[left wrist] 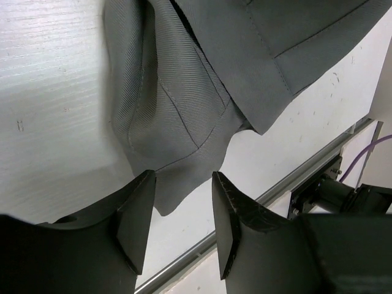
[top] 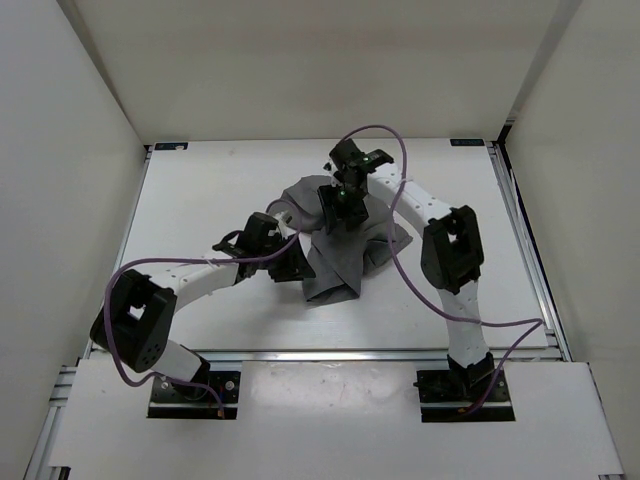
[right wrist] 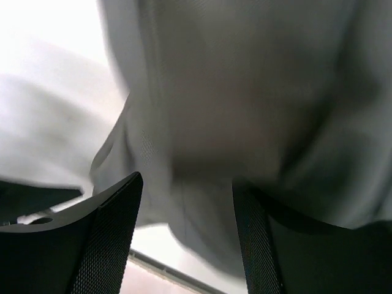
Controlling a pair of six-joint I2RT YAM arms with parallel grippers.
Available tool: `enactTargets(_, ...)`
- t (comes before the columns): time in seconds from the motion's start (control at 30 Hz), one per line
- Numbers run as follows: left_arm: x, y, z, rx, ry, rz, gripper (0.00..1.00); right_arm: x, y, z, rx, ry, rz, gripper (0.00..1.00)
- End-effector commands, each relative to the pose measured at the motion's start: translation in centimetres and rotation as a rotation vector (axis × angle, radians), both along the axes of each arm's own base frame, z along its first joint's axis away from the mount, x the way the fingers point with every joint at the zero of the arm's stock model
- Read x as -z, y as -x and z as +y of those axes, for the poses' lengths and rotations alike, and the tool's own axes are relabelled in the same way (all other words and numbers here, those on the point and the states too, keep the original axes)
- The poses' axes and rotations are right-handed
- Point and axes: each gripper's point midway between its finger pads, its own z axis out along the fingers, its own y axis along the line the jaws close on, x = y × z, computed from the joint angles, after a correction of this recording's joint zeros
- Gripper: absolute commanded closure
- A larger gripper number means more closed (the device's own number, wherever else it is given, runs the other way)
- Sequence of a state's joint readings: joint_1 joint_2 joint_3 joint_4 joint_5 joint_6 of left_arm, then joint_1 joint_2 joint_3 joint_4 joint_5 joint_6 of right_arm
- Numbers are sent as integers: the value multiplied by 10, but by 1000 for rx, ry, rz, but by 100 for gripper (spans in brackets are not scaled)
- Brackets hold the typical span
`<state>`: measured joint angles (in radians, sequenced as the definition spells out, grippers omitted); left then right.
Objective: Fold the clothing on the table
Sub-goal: Flatten the skirt out
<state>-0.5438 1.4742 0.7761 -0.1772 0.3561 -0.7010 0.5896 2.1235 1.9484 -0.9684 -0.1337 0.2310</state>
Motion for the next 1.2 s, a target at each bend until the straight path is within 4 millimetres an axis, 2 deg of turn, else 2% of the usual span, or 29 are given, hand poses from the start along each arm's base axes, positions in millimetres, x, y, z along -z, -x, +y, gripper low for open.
enactTargets(0.0, -2, 3, 0, 2, 17, -6, 47, 0, -20, 10, 37, -44, -1, 34)
enactTargets(0.1, 0, 6, 7, -2, 9, -2, 48, 9, -34, 16, 66, -76, 5, 35)
enactTargets(0.23, 4, 12, 19, -17, -8, 13, 48, 33, -48, 22, 92, -86, 30, 34)
enactTargets(0.27, 5, 13, 21, -18, -13, 16, 48, 46, -47, 22, 94, -78, 57, 34)
enactTargets(0.37, 9, 18, 30, -24, -33, 29, 48, 65, -41, 32, 69, -85, 101, 40)
enactTargets(0.4, 8, 17, 31, -29, -27, 24, 48, 77, -36, 34, 50, -74, 125, 48)
enactTargets(0.43, 8, 18, 33, -32, -26, 24, 48, 81, -28, 37, 31, -83, 150, 63)
enactTargets(0.47, 8, 19, 35, -35, -24, 26, 49, 86, -23, 40, 26, -85, 172, 87)
enactTargets(0.53, 8, 17, 38, -45, -22, 19, 48, 89, -19, 42, 12, -81, 179, 100)
enactTargets(0.6, 8, 16, 40, -50, -21, 19, 49, 75, -22, 39, 11, -76, 148, 100)
enactTargets(0.63, 7, 15, 41, -50, -15, 14, 48, 55, -28, 37, 15, -84, 98, 99)
enactTargets(0.67, 8, 15, 42, -55, -16, 20, 48, 46, -33, 33, 22, -76, 65, 100)
enactTargets(0.77, 8, 13, 44, -63, -9, 21, 49, -38, -42, 22, 44, -154, -86, 100)
enactTargets(0.8, 8, 12, 41, -53, -5, 11, 48, -48, -42, 14, 62, -168, -97, 100)
enactTargets(0.83, 7, 10, 40, -49, 0, 3, 49, -82, -43, 5, 89, -208, -160, 100)
enactTargets(0.87, 8, 10, 39, -52, 2, 11, 49, -105, -35, -3, 105, -249, -198, 100)
enactTargets(0.9, 8, 8, 39, -54, 5, 15, 49, -94, -33, -17, 151, -249, -179, 100)
enactTargets(0.93, 7, 7, 36, -42, 2, 5, 48, -121, -30, -34, 180, -291, -231, 100)
enactTargets(0.97, 7, 6, 34, -38, 3, 9, 49, -120, -25, -58, 250, -303, -230, 99)
enactTargets(1.0, 7, 6, 33, -33, 7, 12, 49, -97, -12, -74, 301, -278, -178, 100)
enactTargets(1.03, 6, 5, 32, -34, 9, 11, 48, -89, -1, -103, 377, -252, -169, 100)
enactTargets(1.07, 8, 6, 32, -32, 3, 12, 48, -95, 5, -130, 441, -246, -195, 100)
enactTargets(1.1, 8, 3, 32, -40, 4, 7, 49, -72, 30, -150, 500, -203, -138, 100)
enactTargets(1.13, 7, 6, 30, -28, 11, 9, 48, -44, 52, -175, 563, -155, -62, 94)
enactTargets(1.17, 8, 5, 31, -35, 9, 3, 49, -46, 62, -199, 638, -160, -68, 89)
